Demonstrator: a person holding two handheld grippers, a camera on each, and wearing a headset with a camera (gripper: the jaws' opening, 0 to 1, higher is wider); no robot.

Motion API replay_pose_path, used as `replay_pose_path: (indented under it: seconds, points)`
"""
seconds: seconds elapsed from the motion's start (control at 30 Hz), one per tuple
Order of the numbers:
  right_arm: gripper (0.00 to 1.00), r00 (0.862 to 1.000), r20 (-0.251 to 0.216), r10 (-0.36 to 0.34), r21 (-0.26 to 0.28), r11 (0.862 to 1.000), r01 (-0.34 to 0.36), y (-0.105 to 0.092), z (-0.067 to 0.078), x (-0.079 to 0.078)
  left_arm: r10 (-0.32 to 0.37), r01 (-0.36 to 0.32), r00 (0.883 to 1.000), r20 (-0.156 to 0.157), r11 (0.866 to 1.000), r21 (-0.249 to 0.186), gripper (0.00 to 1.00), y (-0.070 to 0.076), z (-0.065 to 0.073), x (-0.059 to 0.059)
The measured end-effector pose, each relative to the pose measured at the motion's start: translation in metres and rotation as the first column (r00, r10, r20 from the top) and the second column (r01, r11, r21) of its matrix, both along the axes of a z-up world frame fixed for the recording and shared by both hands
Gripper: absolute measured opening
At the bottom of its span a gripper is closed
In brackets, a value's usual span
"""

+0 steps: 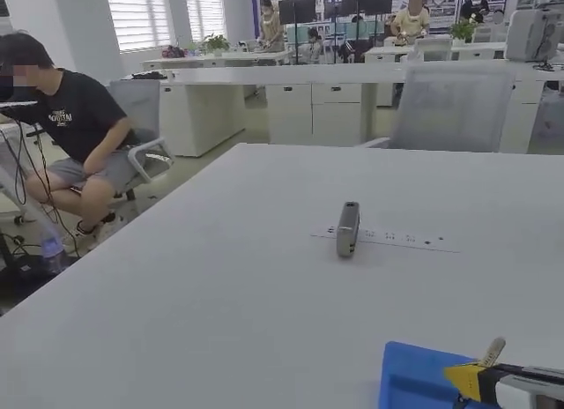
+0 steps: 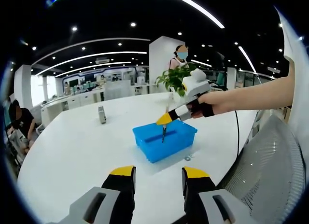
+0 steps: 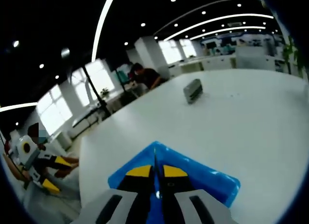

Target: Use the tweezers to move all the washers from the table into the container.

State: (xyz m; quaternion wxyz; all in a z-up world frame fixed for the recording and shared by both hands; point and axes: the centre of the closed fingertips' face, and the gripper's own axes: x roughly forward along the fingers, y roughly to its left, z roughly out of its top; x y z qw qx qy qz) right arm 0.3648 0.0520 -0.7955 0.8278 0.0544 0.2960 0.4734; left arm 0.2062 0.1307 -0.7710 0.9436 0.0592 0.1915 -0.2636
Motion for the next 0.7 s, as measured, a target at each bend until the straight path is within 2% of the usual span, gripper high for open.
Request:
replay_pose_path:
  seconds: [0.33, 0.43, 0.57, 0.7]
  points:
    - [0.03, 1.000, 0.008, 0.007, -0.041, 0.999, -0.006, -0.0054, -0.0088, 0.0044, -0.004, 0.004, 1.000, -0.003, 1.000, -0.002, 0.34, -0.0005, -0.0003, -0.0004]
    - [0.03, 0.999, 0.034, 0.034, -0.047, 0.998, -0.032, -0.0041, -0.0086, 0.0030, -0.006, 0.006, 1.000, -0.005, 1.000, 0.000, 0.33, -0.0006, -0.0008, -0.0006]
    - [0.03, 0.998, 0.045, 0.042, -0.059, 0.998, -0.039, -0.0028, -0.0078, -0.0005, -0.005, 0.005, 1.000, -0.004, 1.000, 0.001, 0.33, -0.0004, -0.0007, -0.0007]
    - [0.03, 0.998, 0.059, 0.022, -0.031, 0.999, -0.020, -0.0054, 0.0002, 0.0006, -0.005, 0.005, 1.000, -0.005, 1.000, 0.002, 0.33, -0.0004, -0.0007, -0.0009]
